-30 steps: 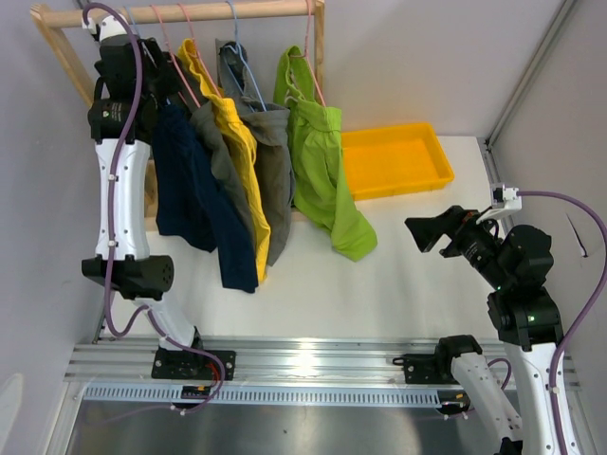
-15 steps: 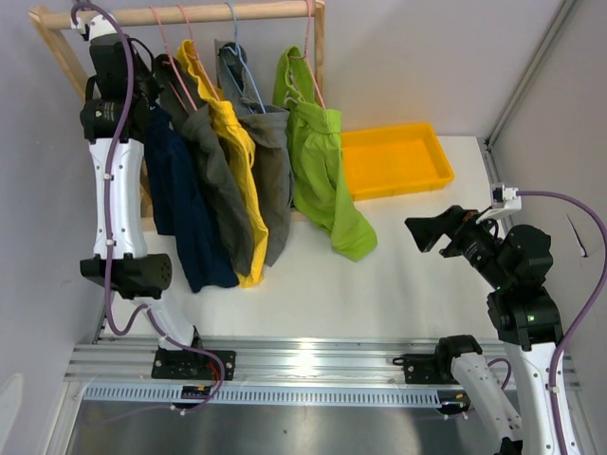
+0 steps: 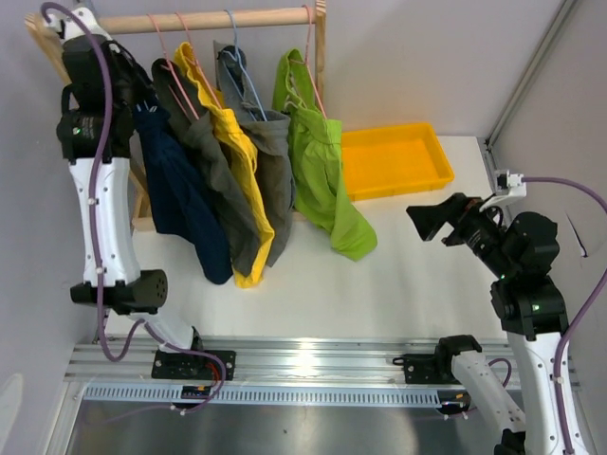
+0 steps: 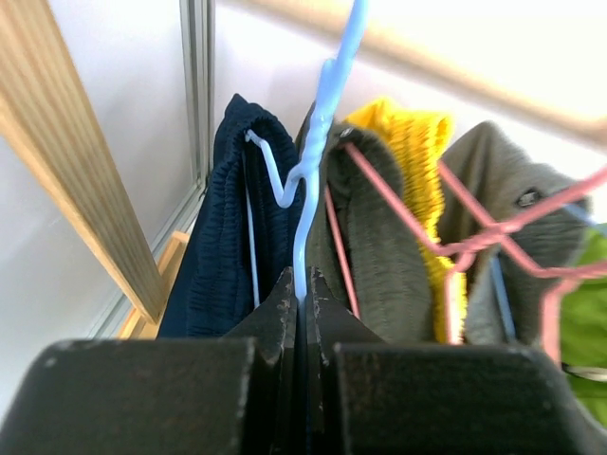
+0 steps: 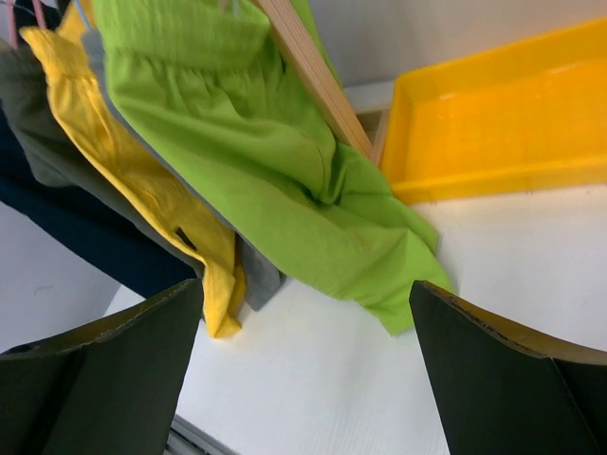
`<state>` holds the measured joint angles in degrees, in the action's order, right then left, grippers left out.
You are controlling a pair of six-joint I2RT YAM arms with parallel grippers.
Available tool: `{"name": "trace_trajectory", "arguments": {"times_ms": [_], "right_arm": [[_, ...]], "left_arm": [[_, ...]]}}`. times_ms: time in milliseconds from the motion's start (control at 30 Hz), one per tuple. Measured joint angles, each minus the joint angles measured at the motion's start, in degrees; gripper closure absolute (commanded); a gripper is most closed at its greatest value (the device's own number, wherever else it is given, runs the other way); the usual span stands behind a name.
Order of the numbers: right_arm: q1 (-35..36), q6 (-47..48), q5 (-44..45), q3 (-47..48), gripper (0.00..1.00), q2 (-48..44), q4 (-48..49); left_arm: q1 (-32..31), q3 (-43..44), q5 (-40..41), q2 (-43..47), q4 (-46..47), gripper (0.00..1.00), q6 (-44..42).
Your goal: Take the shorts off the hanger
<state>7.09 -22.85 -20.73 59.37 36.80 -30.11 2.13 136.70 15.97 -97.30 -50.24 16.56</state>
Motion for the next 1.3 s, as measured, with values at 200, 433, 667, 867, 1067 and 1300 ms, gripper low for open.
{"name": "trace_trajectory", "arguments": {"times_ms": [200, 433, 667, 867, 1067, 1300], "right_arm": [[0.2, -0.6, -4.6, 10.7, 0.01, 4.9, 4.1], [5.2, -2.9, -10.1, 25.6, 0.01, 14.8, 11.5], [48.2, 5.8, 8.0, 45.0, 0.01, 33.7, 7.8], [67.5, 11.2, 20.6, 53.7, 0.01, 51.8, 6.1], [70.9, 12.1, 26.0, 61.4, 0.01, 63.2, 4.5], [71.3, 13.1, 30.7, 71.9, 0.01, 71.4, 7.3]], "left_arm": [[0.0, -0.3, -0.3, 11.0, 0.4, 1.0, 0.5], [0.0, -0.7, -3.1, 18.3, 1.5, 1.0, 1.3], [-0.9, -3.1, -4.8, 18.3, 4.9, 1.0, 1.4], [-1.0, -5.6, -4.6, 18.0, 4.0, 1.0, 1.4], [-1.0, -7.6, -4.7, 17.7, 2.7, 1.0, 1.4], [-1.1, -10.3, -4.7, 18.1, 2.5, 1.0, 1.4]]}}
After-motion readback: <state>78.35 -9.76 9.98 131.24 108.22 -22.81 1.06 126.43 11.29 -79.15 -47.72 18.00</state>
